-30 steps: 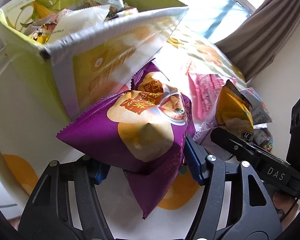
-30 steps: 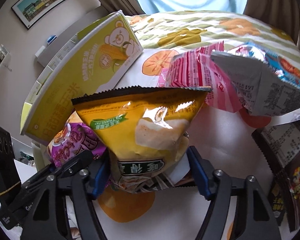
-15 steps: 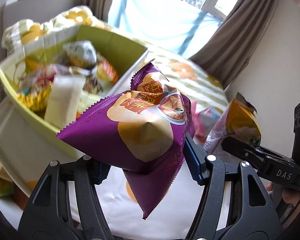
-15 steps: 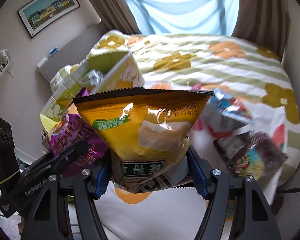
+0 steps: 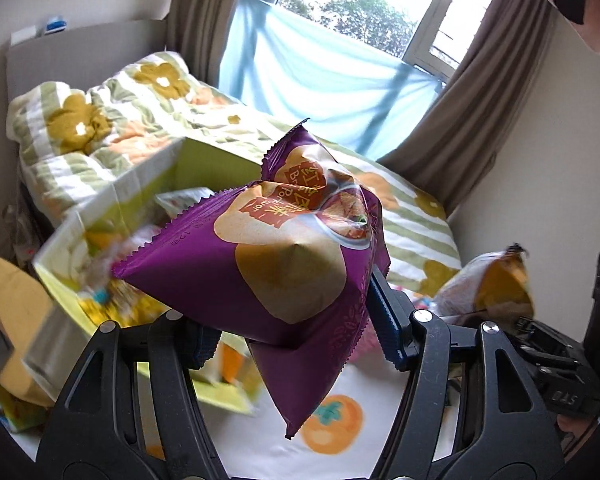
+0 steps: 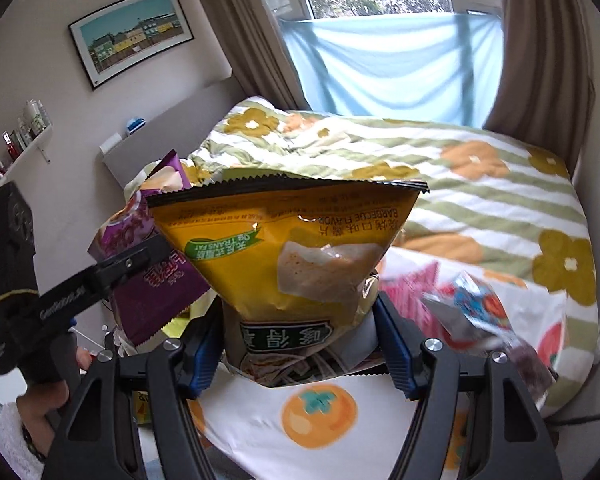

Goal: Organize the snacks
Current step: 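Carry the purple bag and yellow chip bag over the box with both tools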

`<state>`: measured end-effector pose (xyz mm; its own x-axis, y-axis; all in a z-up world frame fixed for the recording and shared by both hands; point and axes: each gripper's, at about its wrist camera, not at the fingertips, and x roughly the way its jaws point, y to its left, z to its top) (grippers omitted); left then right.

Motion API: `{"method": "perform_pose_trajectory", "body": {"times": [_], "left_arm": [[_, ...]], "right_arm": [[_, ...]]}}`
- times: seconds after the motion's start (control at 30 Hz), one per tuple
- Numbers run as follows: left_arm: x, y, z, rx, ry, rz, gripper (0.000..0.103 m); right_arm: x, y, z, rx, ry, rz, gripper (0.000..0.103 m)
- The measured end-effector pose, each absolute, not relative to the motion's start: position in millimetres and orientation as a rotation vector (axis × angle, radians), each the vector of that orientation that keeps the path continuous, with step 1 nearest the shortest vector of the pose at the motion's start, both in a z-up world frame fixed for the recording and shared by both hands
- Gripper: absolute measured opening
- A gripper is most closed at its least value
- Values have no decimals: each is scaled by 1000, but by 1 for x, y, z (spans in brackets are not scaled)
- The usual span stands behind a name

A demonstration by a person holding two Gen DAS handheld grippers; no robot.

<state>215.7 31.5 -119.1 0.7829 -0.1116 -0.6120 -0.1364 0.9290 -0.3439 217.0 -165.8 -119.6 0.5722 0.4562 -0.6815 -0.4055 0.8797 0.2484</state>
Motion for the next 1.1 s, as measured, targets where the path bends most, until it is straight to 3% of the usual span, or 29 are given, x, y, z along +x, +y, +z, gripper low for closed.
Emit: {"method": "perform_pose_trajectory", "body": {"times": [0.37, 0.63, 0.7, 0.73, 0.77, 0.8, 1.1], "left_arm": [[296, 155, -130, -370, 809, -24, 61], [336, 190, -158, -301, 953, -137, 61], [343, 194, -162, -280, 975, -175, 65], [346, 196, -163, -268, 980, -184, 73], [347, 197, -163, -248, 983, -178, 90], [348, 198, -163, -232, 988, -168, 95], [320, 211, -126, -165, 883, -112, 97]], "right_arm": [[262, -65, -120, 98, 857, 463, 65], [277, -20, -134, 151, 922, 353, 65], [278, -14, -137, 177, 933, 315, 65], [278, -13, -139, 184, 938, 298, 65], [277, -12, -140, 184, 944, 281, 65], [277, -9, -141, 185, 948, 268, 65], [275, -3, -144, 195, 970, 242, 65]]}}
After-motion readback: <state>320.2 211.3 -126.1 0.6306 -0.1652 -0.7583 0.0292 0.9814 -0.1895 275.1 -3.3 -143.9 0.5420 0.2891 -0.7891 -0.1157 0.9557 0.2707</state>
